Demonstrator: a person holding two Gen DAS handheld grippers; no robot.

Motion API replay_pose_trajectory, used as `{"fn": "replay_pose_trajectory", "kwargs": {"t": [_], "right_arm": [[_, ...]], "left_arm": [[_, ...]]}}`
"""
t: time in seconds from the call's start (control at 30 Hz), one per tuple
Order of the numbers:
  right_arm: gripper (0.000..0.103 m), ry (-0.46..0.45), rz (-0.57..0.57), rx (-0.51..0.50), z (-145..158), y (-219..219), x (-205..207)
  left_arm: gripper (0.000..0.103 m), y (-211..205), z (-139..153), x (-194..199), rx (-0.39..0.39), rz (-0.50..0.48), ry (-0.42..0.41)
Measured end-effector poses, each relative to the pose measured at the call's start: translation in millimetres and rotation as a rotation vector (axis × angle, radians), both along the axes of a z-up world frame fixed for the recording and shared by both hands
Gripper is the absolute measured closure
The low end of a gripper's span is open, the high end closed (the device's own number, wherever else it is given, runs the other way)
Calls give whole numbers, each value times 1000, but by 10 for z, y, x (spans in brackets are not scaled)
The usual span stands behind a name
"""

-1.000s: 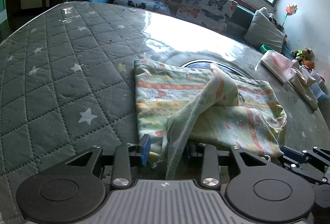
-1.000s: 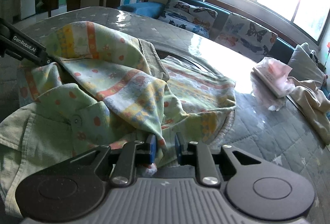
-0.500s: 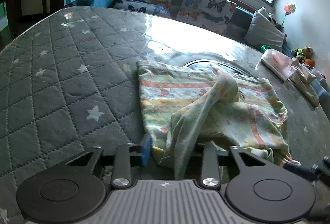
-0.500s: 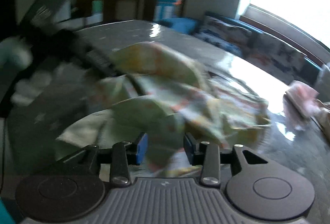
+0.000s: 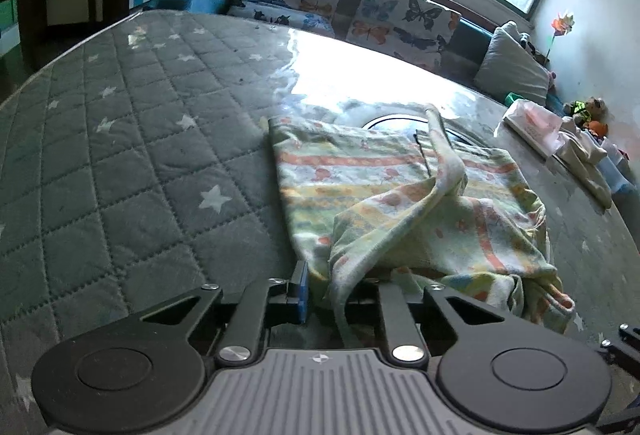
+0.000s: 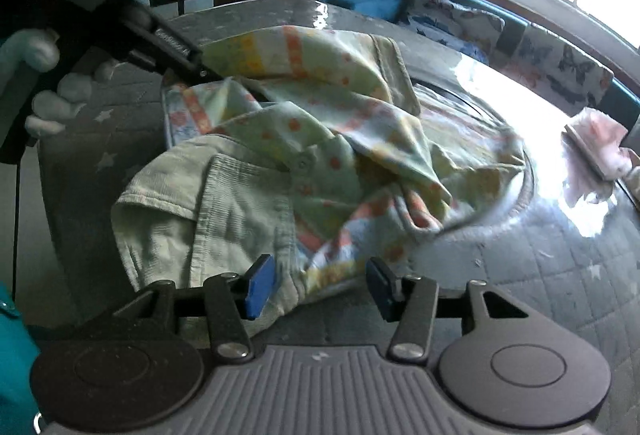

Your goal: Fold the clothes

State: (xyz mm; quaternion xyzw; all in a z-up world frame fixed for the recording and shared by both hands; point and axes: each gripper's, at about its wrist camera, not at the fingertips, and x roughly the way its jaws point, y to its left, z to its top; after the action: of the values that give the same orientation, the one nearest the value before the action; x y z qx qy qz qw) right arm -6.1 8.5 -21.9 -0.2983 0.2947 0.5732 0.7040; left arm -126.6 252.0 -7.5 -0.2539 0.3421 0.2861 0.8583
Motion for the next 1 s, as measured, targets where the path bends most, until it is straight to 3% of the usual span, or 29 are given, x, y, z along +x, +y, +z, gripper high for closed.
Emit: {"fn": "replay_pose_trajectory", "kwargs": {"t": [0.3, 0.47, 0.67, 0.77, 0.87, 0.97, 1.0], "right_arm": [[54, -40, -49, 124, 377, 164, 227], [57, -21, -46, 161, 372, 483, 236], [58, 21, 5, 159, 298, 803, 135], [59, 26, 50, 153, 247, 976, 31], [59, 30, 68, 138, 165, 1134, -30], [67, 40, 78, 113, 65, 1248, -71], [74, 33, 76, 111, 40, 1267, -80]], "left_arm": [[60, -90, 149, 101, 83, -20, 8], [50, -72, 209, 230, 107, -41, 0], [52, 4, 205, 344, 99, -56, -16], [69, 57, 147, 323, 40, -58, -36], [69, 53, 107, 291, 14, -53, -44], [68, 46, 73, 249, 2, -38, -44], [68, 39, 65, 233, 1, -36, -43]]}}
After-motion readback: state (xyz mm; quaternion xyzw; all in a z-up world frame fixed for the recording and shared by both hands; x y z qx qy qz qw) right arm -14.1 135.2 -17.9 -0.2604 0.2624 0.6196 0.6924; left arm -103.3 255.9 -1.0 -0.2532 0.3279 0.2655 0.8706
